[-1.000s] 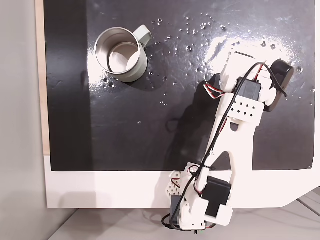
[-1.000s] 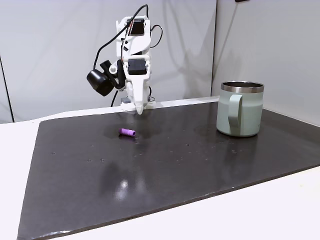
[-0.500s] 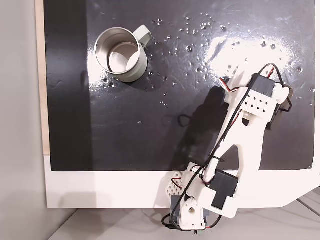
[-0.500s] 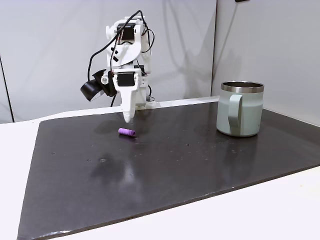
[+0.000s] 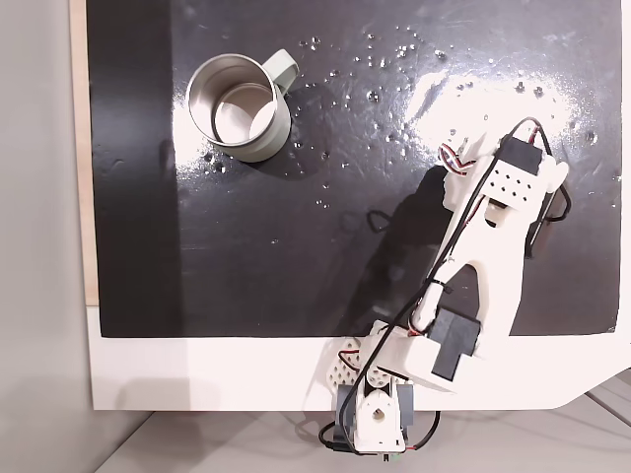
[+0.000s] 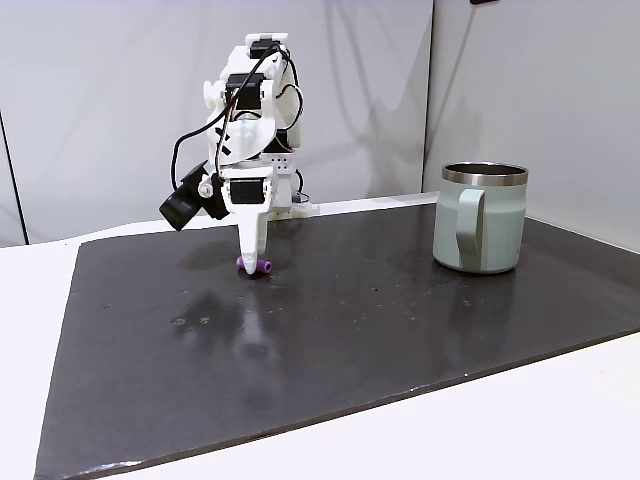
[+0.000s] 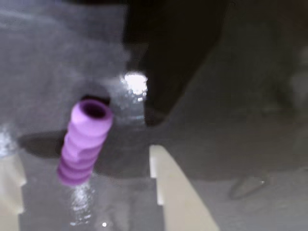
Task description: Grasp a pengrip and put it in the cup.
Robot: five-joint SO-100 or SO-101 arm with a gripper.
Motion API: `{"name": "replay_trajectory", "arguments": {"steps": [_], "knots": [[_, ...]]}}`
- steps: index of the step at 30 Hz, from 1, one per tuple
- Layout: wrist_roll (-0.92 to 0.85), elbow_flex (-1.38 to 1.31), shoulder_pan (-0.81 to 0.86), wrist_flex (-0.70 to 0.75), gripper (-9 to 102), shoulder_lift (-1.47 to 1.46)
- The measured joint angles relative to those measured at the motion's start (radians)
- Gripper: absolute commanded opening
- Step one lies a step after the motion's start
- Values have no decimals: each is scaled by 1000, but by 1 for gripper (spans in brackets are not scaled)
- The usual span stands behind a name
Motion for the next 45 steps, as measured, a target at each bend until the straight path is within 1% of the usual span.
{"name": "replay_trajectory", "arguments": {"steps": [3, 9, 16, 21, 24, 26, 31, 34, 37, 39, 42, 45], "knots": [[-3, -28, 6, 2, 24, -35], [-6, -74, 12, 2, 0, -71], [-17, -77, 12, 21, 0, -78], [-5, -77, -32, 109, 0, 40], [15, -67, -114, 187, 0, 176], [28, -29, -186, 215, 0, 290], [66, 103, -413, 244, 0, 591], [127, 164, -577, 247, 0, 715], [195, 170, -749, 242, 0, 758], [233, 166, -825, 224, 0, 761], [281, 112, -893, 199, 0, 723], [308, 40, -920, 147, 0, 657]]}}
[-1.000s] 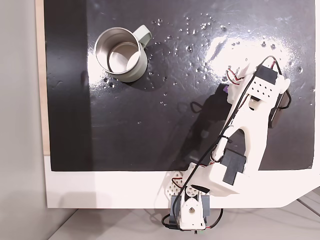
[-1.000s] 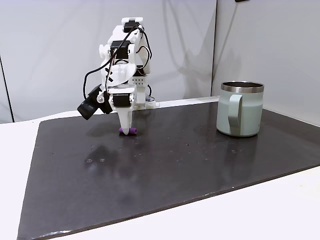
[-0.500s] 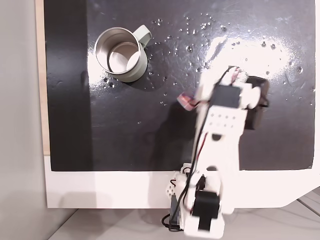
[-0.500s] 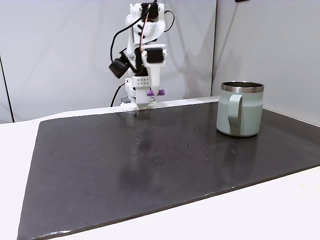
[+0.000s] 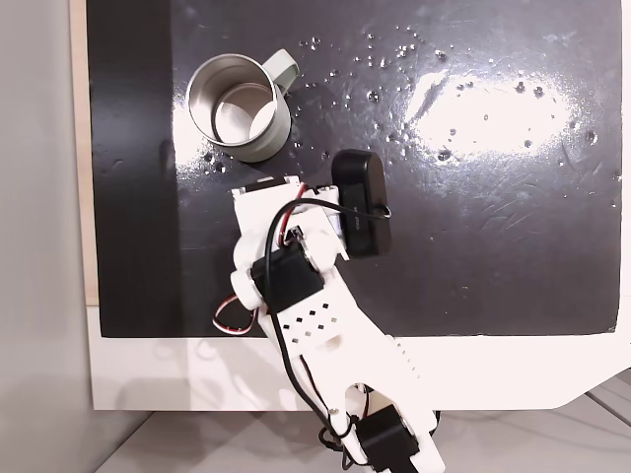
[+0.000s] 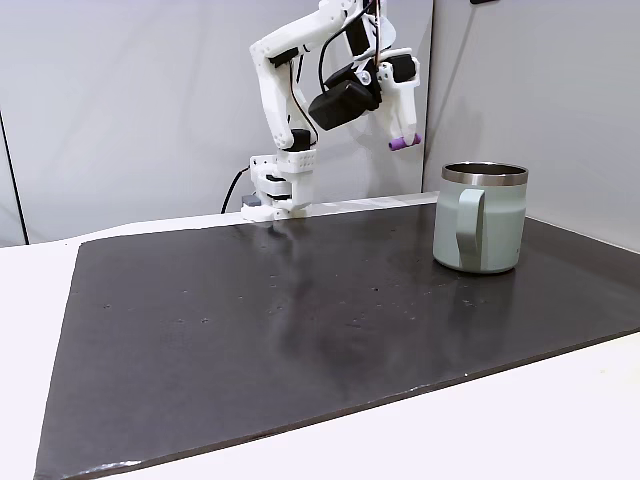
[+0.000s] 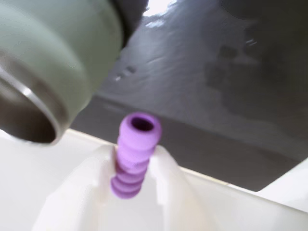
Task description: Grasp a pengrip and put it in the cup.
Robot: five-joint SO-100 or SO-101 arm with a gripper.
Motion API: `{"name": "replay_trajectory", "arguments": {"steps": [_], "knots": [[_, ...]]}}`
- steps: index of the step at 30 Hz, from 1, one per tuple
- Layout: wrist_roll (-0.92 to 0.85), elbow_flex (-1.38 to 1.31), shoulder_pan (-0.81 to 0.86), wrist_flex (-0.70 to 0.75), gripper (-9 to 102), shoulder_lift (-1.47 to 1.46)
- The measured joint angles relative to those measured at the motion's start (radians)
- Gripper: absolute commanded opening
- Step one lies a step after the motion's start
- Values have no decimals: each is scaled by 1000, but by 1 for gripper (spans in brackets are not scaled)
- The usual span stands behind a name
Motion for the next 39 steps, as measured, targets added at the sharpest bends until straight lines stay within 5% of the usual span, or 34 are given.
{"name": "replay_trajectory", "arguments": {"steps": [22, 27, 39], "knots": [[92, -359, -51, -291, 0, -334], [84, -360, -28, -291, 26, -337], [40, -360, -18, -291, 25, -337]]}}
